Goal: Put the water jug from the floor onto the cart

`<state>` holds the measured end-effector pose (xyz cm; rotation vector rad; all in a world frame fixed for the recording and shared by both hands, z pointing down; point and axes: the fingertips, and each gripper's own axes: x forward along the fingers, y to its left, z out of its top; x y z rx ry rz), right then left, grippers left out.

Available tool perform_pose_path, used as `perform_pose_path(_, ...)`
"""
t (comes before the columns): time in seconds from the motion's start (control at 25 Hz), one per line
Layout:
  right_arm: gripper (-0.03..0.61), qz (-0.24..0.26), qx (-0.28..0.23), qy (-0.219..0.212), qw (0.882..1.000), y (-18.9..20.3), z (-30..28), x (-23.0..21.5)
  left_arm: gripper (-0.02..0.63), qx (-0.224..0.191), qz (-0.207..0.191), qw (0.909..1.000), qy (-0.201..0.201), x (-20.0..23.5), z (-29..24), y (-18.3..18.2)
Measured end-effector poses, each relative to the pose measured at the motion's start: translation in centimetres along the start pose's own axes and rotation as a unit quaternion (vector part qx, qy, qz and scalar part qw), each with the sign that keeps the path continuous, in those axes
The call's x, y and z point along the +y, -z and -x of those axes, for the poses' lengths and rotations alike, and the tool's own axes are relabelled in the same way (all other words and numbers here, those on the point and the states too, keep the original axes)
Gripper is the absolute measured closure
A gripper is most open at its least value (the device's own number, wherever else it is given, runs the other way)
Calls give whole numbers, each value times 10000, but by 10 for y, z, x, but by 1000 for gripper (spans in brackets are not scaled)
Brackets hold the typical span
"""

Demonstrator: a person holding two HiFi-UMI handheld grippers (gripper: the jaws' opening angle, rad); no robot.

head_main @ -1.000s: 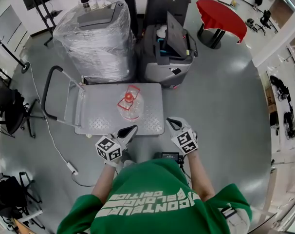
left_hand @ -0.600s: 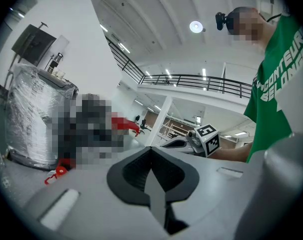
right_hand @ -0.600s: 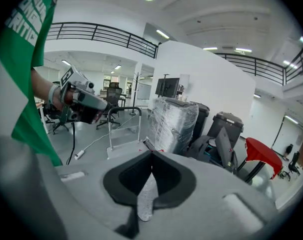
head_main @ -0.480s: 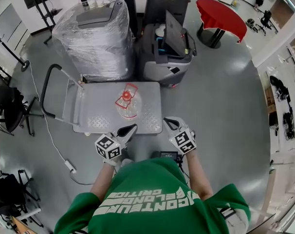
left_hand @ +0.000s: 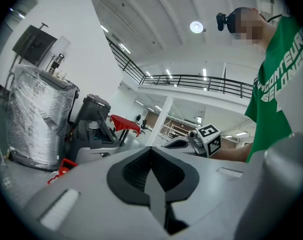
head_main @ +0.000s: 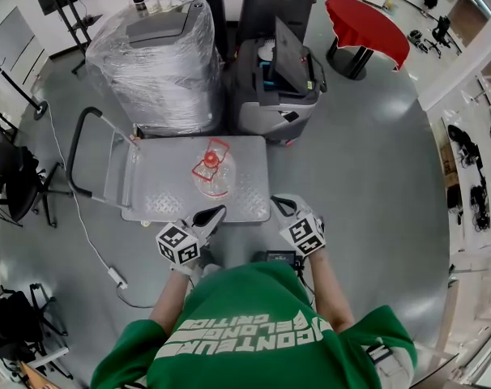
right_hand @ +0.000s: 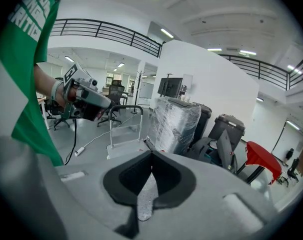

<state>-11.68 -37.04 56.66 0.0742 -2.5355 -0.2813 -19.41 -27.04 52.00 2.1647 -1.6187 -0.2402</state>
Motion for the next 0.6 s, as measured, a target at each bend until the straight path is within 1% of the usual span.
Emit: perform_pose_path(0.6, 586, 45, 61, -13, 10000, 0, -5, 0, 604, 29, 31, 10000, 12, 4, 2, 2)
